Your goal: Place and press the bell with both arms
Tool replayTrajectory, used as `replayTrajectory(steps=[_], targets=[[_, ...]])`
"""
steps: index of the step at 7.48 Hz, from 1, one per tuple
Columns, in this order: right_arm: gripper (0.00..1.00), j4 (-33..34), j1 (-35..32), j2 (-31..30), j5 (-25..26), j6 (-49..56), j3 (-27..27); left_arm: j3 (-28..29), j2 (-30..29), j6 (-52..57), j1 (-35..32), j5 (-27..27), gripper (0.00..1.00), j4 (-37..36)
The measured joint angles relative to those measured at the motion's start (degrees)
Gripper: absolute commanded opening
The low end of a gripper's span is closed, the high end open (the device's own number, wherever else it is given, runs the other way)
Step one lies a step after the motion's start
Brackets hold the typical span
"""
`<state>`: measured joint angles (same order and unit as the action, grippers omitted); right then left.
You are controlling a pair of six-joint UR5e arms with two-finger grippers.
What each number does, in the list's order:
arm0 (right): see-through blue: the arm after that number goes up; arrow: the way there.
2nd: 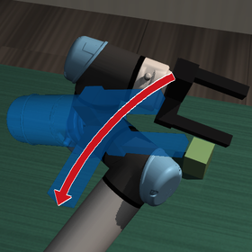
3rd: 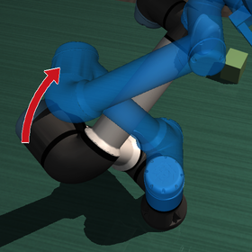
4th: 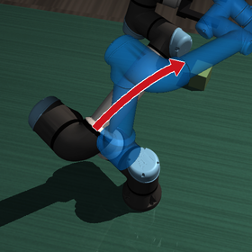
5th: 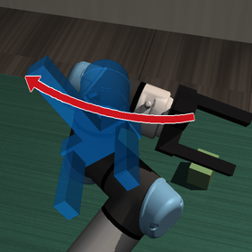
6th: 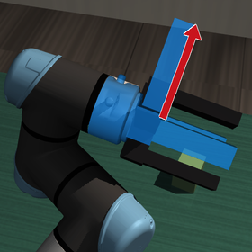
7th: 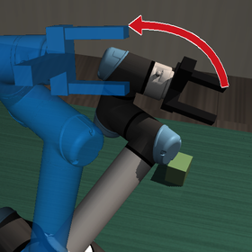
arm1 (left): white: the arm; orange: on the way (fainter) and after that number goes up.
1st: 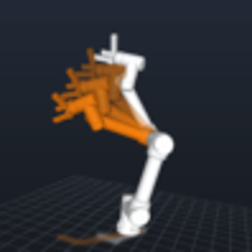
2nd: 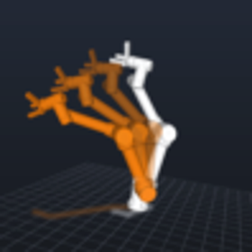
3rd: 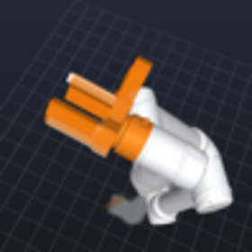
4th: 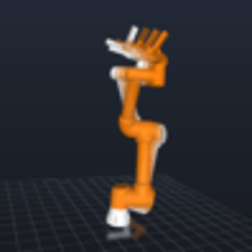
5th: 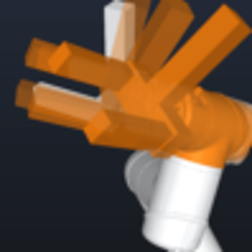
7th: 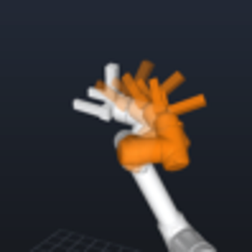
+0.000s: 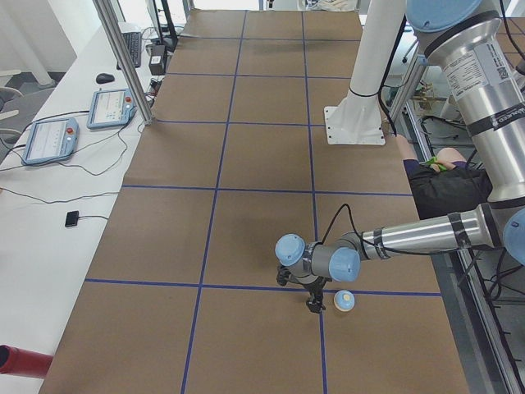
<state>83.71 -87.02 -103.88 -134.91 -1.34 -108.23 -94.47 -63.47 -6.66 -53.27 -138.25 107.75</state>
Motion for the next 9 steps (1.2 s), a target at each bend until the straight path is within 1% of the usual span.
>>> replayTrajectory(steps=[1, 2, 4, 6, 9], targets=[[1.00, -0.23, 0.00, 0.00, 0.00, -0.04, 0.00, 0.04, 1.34, -2.84, 3.07, -0.28, 1.00, 1.81], [1.00, -0.33, 0.00, 0.00, 0.00, -0.06, -0.02, 0.06, 2.92, -4.22, 4.68, -0.33, 1.00, 3.96], [1.00, -0.39, -0.01, 0.05, -0.05, -0.22, -0.07, 0.13, 4.44, -5.74, 6.16, -0.27, 1.00, 5.88], [1.00, -0.39, -0.02, 0.10, -0.08, -0.38, -0.12, 0.18, 4.17, -8.44, 7.56, -0.02, 1.00, 6.25], [1.00, -0.39, 0.00, 0.11, -0.09, -0.42, -0.21, 0.33, 3.91, -9.30, 8.14, 1.69, 1.00, 6.25]])
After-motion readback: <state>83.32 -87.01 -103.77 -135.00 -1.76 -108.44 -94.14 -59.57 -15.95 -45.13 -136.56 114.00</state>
